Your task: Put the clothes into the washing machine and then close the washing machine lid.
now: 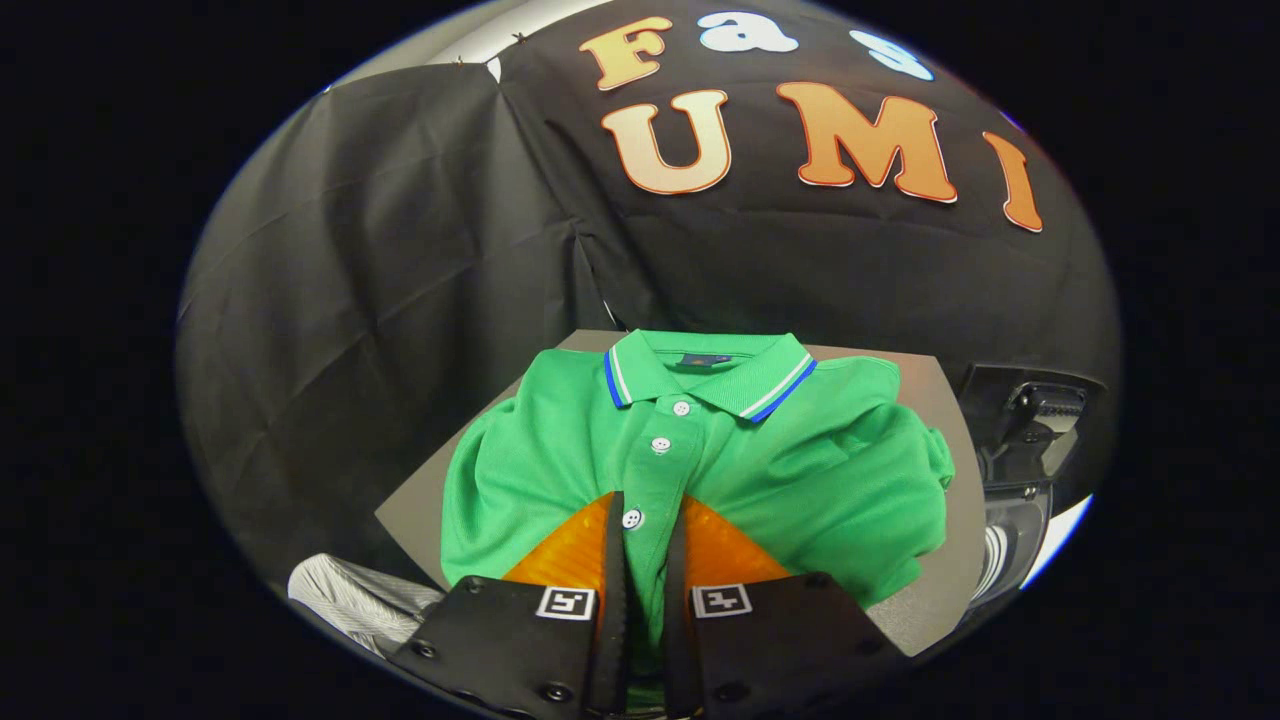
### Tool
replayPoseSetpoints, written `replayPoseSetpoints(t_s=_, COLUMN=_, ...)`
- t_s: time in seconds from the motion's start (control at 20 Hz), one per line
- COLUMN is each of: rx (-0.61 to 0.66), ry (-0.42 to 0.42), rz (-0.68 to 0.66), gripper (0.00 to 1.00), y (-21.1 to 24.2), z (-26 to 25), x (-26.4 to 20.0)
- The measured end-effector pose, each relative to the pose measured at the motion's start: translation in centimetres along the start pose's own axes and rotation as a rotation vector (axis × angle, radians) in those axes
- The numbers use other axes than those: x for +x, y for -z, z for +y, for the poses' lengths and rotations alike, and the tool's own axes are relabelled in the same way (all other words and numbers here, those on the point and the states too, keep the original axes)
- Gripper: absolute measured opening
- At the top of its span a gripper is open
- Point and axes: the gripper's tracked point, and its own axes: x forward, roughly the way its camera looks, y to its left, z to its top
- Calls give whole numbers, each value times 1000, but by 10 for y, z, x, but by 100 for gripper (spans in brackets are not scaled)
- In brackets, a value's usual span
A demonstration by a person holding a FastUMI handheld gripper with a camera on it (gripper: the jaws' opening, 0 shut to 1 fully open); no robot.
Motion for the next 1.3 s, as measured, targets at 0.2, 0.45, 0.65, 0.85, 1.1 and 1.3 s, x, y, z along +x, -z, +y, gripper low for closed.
replayPoseSetpoints(t_s=0.2, rx=30, ry=1, rz=18, gripper=8, y=-3, z=-5, x=-11)
replayPoseSetpoints(t_s=0.45, rx=8, ry=1, rz=-50, gripper=8, y=-34, z=-17, x=-56)
replayPoseSetpoints(t_s=0.65, rx=10, ry=6, rz=-132, gripper=8, y=-80, z=-42, x=-91)
replayPoseSetpoints(t_s=0.85, rx=32, ry=41, rz=-201, gripper=8, y=-109, z=-82, x=-120)
replayPoseSetpoints(t_s=1.1, rx=57, ry=130, rz=-260, gripper=8, y=-127, z=-151, x=-154)
replayPoseSetpoints(t_s=1.3, rx=95, ry=192, rz=-288, gripper=8, y=-130, z=-209, x=-180)
